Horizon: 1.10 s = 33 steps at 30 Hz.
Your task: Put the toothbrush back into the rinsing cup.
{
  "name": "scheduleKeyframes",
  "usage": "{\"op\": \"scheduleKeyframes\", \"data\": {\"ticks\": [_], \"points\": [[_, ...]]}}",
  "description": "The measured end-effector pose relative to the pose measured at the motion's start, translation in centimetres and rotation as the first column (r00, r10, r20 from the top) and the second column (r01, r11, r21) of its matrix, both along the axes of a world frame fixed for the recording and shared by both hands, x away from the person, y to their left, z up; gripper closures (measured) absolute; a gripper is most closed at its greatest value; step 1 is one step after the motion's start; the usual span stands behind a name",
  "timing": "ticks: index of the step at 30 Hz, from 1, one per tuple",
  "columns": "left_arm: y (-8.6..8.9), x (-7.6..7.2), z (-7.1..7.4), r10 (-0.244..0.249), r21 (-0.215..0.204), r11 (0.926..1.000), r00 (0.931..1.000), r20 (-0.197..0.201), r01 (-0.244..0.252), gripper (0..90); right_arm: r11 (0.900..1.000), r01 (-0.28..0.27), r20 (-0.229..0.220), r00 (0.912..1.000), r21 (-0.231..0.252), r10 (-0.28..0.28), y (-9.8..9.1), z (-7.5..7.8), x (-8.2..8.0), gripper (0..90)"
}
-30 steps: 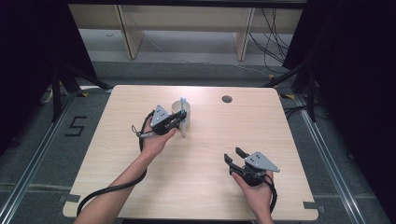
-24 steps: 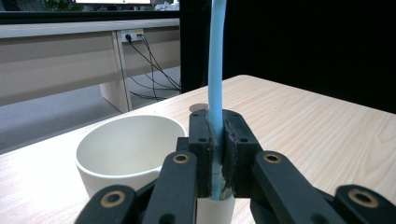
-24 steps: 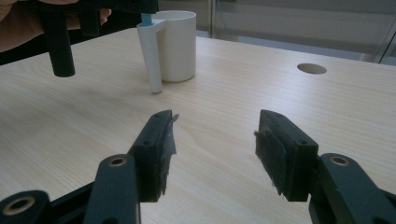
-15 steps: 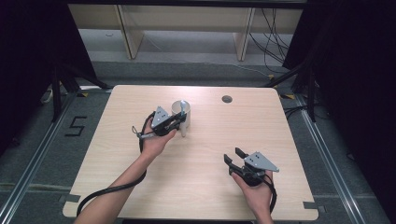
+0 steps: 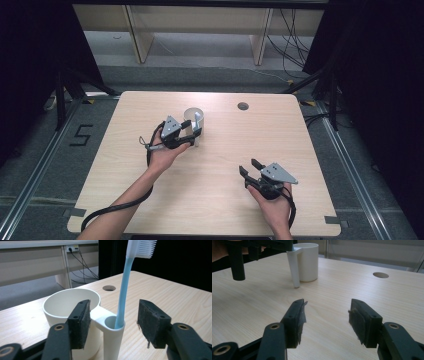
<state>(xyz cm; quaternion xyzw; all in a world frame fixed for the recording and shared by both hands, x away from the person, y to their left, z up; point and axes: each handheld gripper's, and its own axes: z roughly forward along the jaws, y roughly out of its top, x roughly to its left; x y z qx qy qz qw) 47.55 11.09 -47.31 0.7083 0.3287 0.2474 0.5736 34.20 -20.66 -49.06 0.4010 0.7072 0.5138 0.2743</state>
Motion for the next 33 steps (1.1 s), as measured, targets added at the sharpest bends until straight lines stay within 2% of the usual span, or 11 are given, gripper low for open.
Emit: {"op": "scheduleKeyframes", "data": {"ticks": [1, 4, 12, 13, 17, 22, 23, 26, 29, 31, 33], "points": [[0.0, -0.1, 0.1, -0.003, 0.005, 1.0000, 1.0000, -0.005, 0.003, 40.4, 0.9998, 0.001, -0.026, 0.9997, 0.018, -0.001, 0.1, 0.0, -0.1, 46.7], [0.2, -0.6, 0.2, -0.002, 0.020, 0.9998, 0.9998, -0.019, 0.003, 35.8, 1.0000, 0.000, -0.027, 0.9996, -0.001, 0.000, 0.0, 0.0, -0.1, 46.6], [1.1, -1.9, 0.5, 0.008, 0.055, 0.9985, 0.9994, -0.034, -0.006, 30.6, 0.9999, -0.003, -0.001, 1.0000, -0.012, 0.003, 0.0, -0.2, 0.1, 46.2], [1.4, -2.3, 0.6, 0.005, 0.062, 0.9980, 0.9992, -0.039, -0.003, 30.2, 0.9997, 0.006, -0.034, 0.9994, 0.022, -0.005, 0.3, -0.2, -0.1, 46.1], [1.9, -2.9, 0.7, 0.003, 0.067, 0.9977, 0.9987, -0.050, 0.000, 29.9, 0.9999, -0.012, -0.012, 0.9999, 0.002, 0.012, 0.2, -0.2, 0.1, 46.1], [2.8, -4.1, 0.9, 0.000, 0.071, 0.9975, 0.9985, -0.055, 0.004, 30.0, 1.0000, -0.001, -0.032, 0.9995, 0.000, 0.001, 0.2, -0.2, 0.0, 45.8], [3.0, -4.3, 0.9, -0.003, 0.070, 0.9975, 0.9984, -0.056, 0.007, 30.0, 0.9997, 0.006, -0.049, 0.9988, 0.022, -0.005, 0.4, -0.2, -0.2, 45.8], [3.7, -4.8, 0.7, 0.010, 0.091, 0.9959, 0.9983, -0.058, -0.004, 30.3, 0.9998, -0.003, -0.018, 0.9998, -0.022, 0.002, 0.0, -0.1, 0.0, 45.8], [4.5, -5.4, 0.5, 0.016, 0.095, 0.9955, 0.9980, -0.062, -0.010, 30.4, 1.0000, 0.000, -0.030, 0.9996, 0.000, 0.000, 0.1, -0.2, 0.0, 45.4], [4.9, -5.8, 0.3, 0.017, 0.088, 0.9961, 0.9980, -0.061, -0.012, 30.4, 0.9996, 0.006, -0.006, 1.0000, -0.029, -0.006, 0.0, -0.3, 0.1, 45.2], [5.4, -6.2, 0.2, 0.026, 0.086, 0.9961, 0.9978, -0.062, -0.020, 30.4, 0.9997, -0.009, -0.030, 0.9995, -0.020, 0.009, 0.2, -0.3, 0.0, 45.2]]}}
